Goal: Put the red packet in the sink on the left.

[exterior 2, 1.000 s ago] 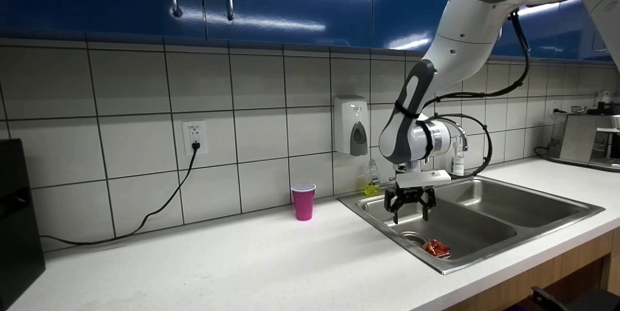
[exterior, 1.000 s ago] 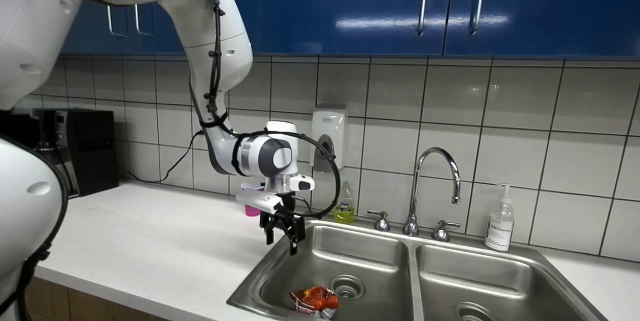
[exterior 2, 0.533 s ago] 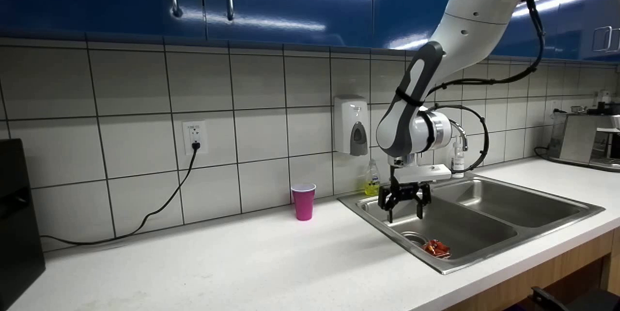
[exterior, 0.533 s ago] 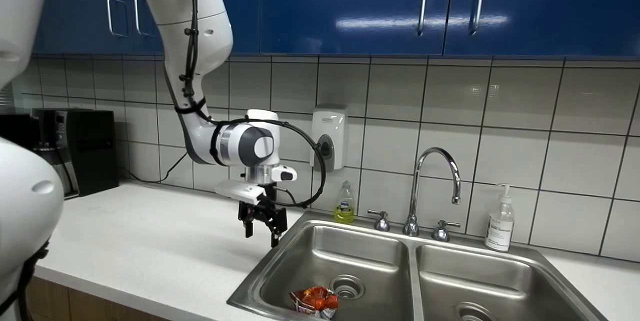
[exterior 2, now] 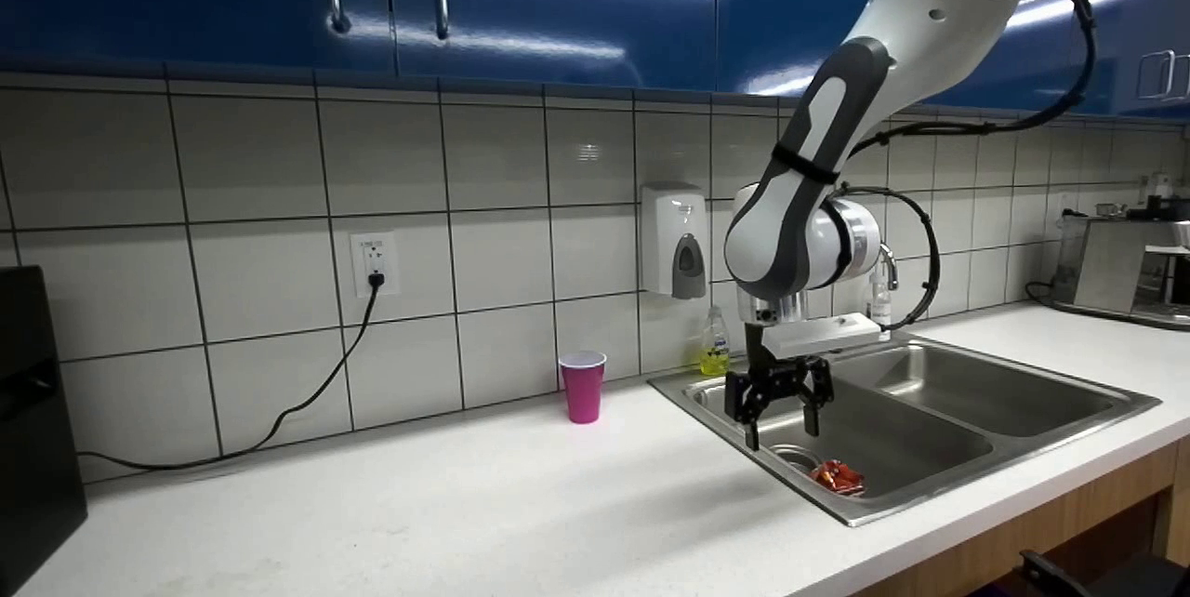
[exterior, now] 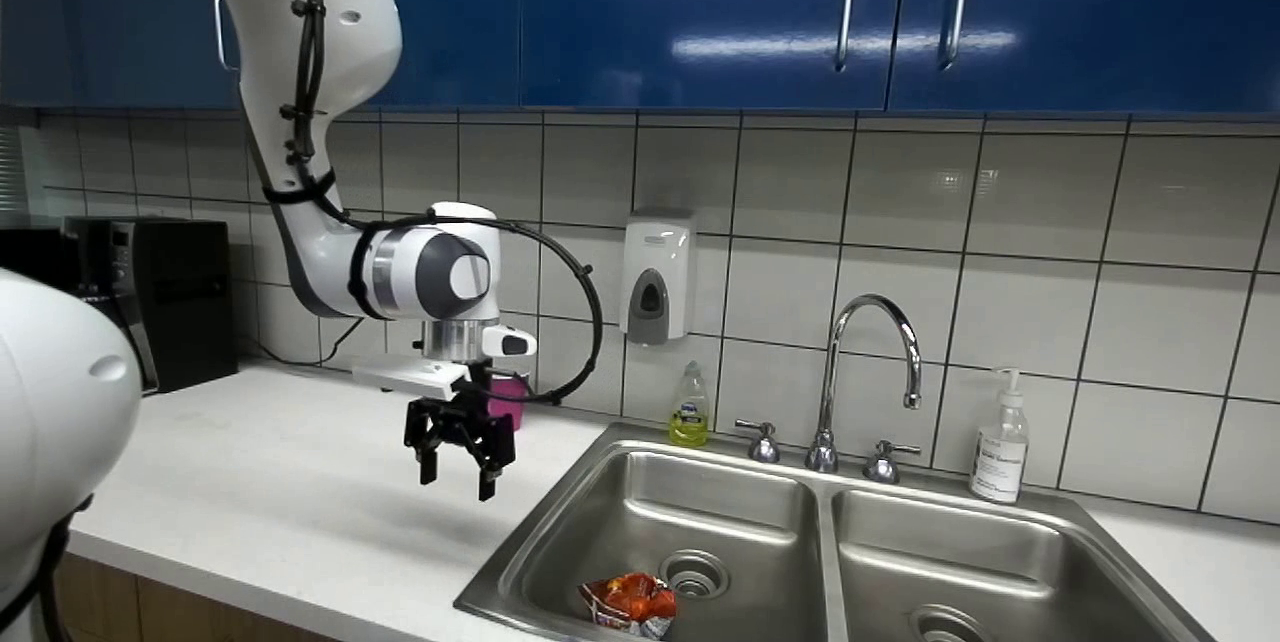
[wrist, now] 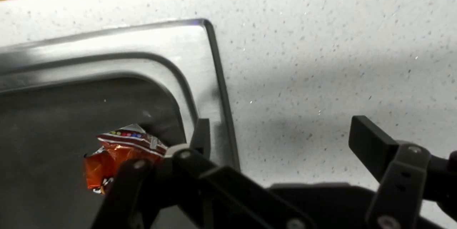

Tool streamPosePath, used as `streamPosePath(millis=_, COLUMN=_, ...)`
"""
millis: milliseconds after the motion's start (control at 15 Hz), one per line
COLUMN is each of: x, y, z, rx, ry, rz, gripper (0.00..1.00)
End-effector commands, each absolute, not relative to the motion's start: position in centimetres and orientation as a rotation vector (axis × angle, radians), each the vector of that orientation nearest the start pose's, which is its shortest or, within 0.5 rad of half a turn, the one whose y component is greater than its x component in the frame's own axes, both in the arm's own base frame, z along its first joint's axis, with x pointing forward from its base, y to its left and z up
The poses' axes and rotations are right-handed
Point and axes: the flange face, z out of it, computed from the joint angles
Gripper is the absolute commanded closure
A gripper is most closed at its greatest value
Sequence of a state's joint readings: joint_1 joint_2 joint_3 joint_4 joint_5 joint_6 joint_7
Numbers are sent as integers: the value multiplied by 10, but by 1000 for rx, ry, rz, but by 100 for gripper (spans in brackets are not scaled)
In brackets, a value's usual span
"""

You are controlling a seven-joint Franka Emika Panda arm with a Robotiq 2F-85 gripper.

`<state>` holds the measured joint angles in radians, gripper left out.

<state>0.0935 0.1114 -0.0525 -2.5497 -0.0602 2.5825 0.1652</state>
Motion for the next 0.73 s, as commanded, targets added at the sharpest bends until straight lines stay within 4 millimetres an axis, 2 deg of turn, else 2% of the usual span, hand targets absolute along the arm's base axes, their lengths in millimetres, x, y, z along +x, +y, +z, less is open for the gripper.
streamPosePath(millis=0, x=416, y=41, z=239, rx=-3200, ry=88, rz=157, gripper=0)
streamPosePath(millis=400, x=396, y=60, z=246, rx=-3222, ry=81, rz=193, gripper=0)
streamPosePath(millis=467, x=408, y=56, z=236, rx=-3195, ry=62, rz=190, gripper=0)
streamPosePath(millis=667, x=404, y=58, z=238, rx=-3200, ry=65, rz=193, gripper=0)
